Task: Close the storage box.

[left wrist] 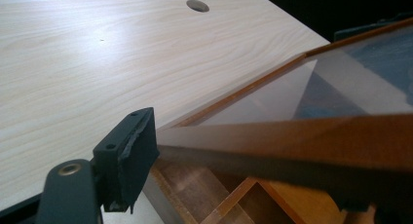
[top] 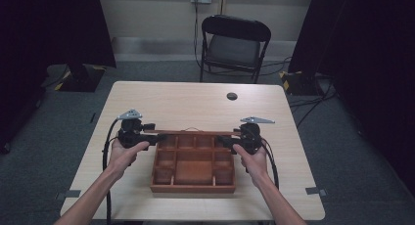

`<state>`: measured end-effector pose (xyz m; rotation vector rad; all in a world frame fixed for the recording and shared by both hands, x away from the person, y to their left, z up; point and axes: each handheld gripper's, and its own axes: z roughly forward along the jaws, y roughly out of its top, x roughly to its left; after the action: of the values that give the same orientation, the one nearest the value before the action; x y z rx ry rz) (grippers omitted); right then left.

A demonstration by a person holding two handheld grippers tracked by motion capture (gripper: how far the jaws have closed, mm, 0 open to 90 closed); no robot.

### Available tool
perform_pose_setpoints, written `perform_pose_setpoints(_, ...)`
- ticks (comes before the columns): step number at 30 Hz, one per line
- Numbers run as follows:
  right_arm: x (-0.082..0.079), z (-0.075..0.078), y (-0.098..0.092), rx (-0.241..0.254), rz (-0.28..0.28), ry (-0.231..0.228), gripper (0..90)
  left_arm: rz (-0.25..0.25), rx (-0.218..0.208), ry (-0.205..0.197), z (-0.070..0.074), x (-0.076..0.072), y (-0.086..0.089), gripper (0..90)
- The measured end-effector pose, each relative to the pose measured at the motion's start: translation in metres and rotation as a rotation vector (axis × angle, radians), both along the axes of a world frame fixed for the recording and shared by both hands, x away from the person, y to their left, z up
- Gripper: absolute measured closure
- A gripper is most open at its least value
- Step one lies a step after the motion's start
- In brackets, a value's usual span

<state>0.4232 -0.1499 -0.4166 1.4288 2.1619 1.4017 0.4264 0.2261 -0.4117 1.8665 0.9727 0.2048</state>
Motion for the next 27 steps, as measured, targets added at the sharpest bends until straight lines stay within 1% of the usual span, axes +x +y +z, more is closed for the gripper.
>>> perform_pose_setpoints(1, 0.000, 0.000, -0.001, -0.005, 0.011, 0.004, 17.2, -0.003, 0.009, -0.005, 0.000, -0.001, -0.002, 21.6)
perform_pose_setpoints(3, 0.000, 0.000, -0.002, -0.001, 0.016, 0.009, 17.4, -0.005, 0.014, -0.005, 0.000, -0.001, -0.002, 21.2)
perform_pose_setpoints(5, 0.000, -0.001, -0.003, 0.009, 0.016, 0.018, 17.9, -0.004, 0.006, -0.002, -0.001, -0.001, -0.002, 21.0)
perform_pose_setpoints(7, 0.000, 0.000, -0.004, 0.014, 0.017, 0.025, 19.0, -0.010, 0.009, -0.002, 0.000, -0.001, -0.001, 21.2)
perform_pose_setpoints(8, -0.002, 0.000, -0.006, 0.018, 0.020, 0.025, 21.1, -0.008, 0.006, -0.001, 0.000, -0.001, -0.001, 21.4)
perform_pose_setpoints(13, -0.006, 0.002, -0.014, 0.001, 0.021, 0.025, 21.3, -0.012, 0.007, 0.005, 0.000, -0.002, 0.000, 21.2)
perform_pose_setpoints(15, -0.009, 0.003, -0.019, 0.001, 0.010, 0.031, 21.5, -0.014, 0.009, 0.005, 0.000, -0.002, 0.000, 21.3)
perform_pose_setpoints(17, -0.014, 0.005, -0.033, -0.001, -0.010, 0.037, 22.7, -0.016, 0.006, 0.007, 0.000, -0.002, 0.000, 21.0)
perform_pose_setpoints(18, -0.014, 0.005, -0.033, -0.001, -0.010, 0.037, 22.7, -0.016, 0.006, 0.007, 0.000, -0.002, 0.000, 21.0)
perform_pose_setpoints(22, -0.020, 0.008, -0.047, 0.003, -0.021, 0.037, 25.1, -0.017, 0.006, 0.004, 0.000, -0.003, 0.000, 21.0)
perform_pose_setpoints(23, -0.020, 0.008, -0.052, -0.011, -0.038, 0.043, 26.1, -0.018, 0.003, 0.000, 0.001, -0.003, 0.001, 21.0)
perform_pose_setpoints(24, -0.020, 0.008, -0.052, -0.011, -0.038, 0.043, 26.1, -0.018, 0.003, 0.000, 0.001, -0.003, 0.001, 21.0)
perform_pose_setpoints(25, -0.019, 0.009, -0.054, -0.029, -0.051, 0.044, 27.6, -0.016, -0.001, -0.001, 0.002, -0.004, 0.001, 21.0)
perform_pose_setpoints(26, -0.018, 0.010, -0.055, -0.037, -0.066, 0.051, 27.8, -0.017, 0.001, -0.004, 0.002, -0.004, 0.001, 21.0)
perform_pose_setpoints(27, -0.017, 0.012, -0.058, -0.028, -0.064, 0.048, 27.9, -0.018, 0.001, -0.004, 0.002, -0.005, 0.001, 21.0)
